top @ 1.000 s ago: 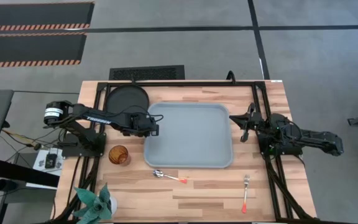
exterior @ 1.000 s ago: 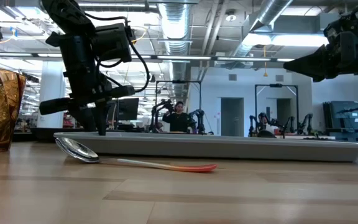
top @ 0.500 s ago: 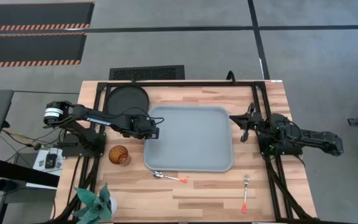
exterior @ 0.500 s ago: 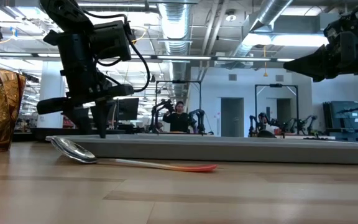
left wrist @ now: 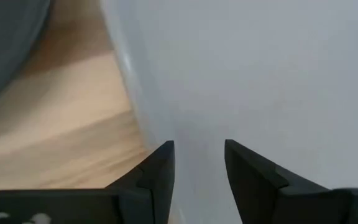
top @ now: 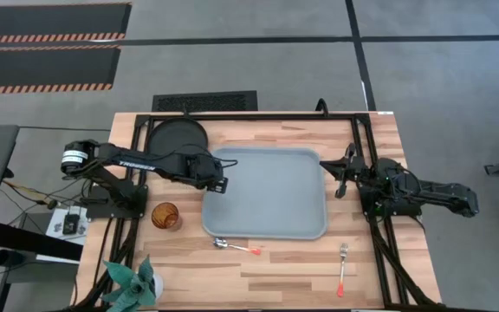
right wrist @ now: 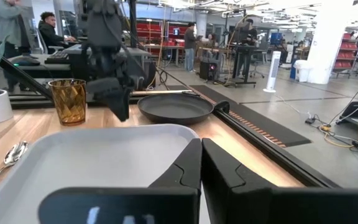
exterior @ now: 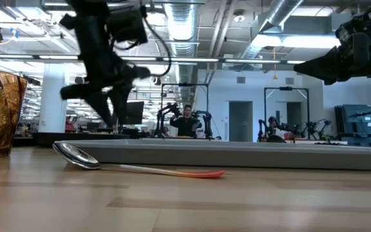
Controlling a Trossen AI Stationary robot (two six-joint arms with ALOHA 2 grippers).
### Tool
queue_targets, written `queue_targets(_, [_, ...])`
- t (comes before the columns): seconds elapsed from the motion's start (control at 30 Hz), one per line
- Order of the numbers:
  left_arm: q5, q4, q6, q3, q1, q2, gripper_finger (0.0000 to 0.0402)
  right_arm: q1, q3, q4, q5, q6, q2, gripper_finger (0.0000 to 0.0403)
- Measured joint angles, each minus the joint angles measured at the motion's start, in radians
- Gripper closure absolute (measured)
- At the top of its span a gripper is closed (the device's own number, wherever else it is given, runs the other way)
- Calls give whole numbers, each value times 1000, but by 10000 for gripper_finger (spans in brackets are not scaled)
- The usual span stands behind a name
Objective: Pick and place plate/cup/fork/spoon on tray
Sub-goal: Put the black plate in the center of the gray tray
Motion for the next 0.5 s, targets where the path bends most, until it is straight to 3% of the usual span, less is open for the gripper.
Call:
queue_targets(0.27, [-48, -170, 196, 140, 0, -25, 288, 0, 2, 4, -1, 8, 0, 376])
queue_targets(0.43, [-113, -260, 254, 131, 2, -123, 375, 0, 25, 41, 2, 207, -1, 376])
queue_targets(0.5, [-127, -244, 292, 95, 11, -173, 392, 1, 26, 68, 0, 313, 0, 378])
